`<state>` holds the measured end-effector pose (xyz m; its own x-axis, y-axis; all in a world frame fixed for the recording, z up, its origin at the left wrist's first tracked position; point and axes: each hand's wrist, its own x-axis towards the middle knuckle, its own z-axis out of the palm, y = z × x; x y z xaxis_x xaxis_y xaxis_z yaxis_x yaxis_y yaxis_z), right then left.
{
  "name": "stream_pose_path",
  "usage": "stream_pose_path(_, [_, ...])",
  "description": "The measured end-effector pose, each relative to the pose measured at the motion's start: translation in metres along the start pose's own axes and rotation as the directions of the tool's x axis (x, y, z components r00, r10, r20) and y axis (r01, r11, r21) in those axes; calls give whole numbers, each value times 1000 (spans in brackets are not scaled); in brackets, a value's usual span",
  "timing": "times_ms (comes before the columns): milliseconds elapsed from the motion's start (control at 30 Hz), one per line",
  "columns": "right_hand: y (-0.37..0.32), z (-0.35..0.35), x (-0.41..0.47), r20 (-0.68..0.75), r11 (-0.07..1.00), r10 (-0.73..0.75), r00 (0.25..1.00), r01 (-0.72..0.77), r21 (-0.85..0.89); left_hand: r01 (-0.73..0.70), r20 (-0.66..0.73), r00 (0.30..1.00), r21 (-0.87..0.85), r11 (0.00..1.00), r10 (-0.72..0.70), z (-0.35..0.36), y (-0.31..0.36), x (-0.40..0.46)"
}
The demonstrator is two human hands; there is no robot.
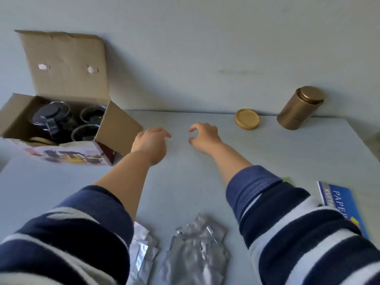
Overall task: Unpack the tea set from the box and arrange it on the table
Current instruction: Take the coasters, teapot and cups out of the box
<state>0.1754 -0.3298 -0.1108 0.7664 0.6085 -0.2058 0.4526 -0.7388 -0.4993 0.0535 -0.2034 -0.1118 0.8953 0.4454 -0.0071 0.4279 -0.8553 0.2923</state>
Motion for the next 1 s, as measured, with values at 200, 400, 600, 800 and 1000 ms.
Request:
stream_pose_path(200, [-131,39,-11,14,972,-220,975,218,87,210,-275,935,-81,974,-225,-79,-117,-41])
stream_pose_path(400, [-235,90,-11,-63,915,-399,915,402,42,487,-242,795,-291,823,-556,-110,-233,-76])
stream_pose_path(600, [-296,126,-7,-40,852,-516,856,517,86,513,-41,814,-418,750,-579,-111,-276,-87])
stream_pose_path(800, [-328,147,6,116,852,-511,852,520,-66,468,133,843,-659,588,-521,-108,-284,-86])
stream_pose_path(1000, [-351,154,15,263,775,-441,858,512,-370,453,263,874,-744,490,-409,-112,-288,-84])
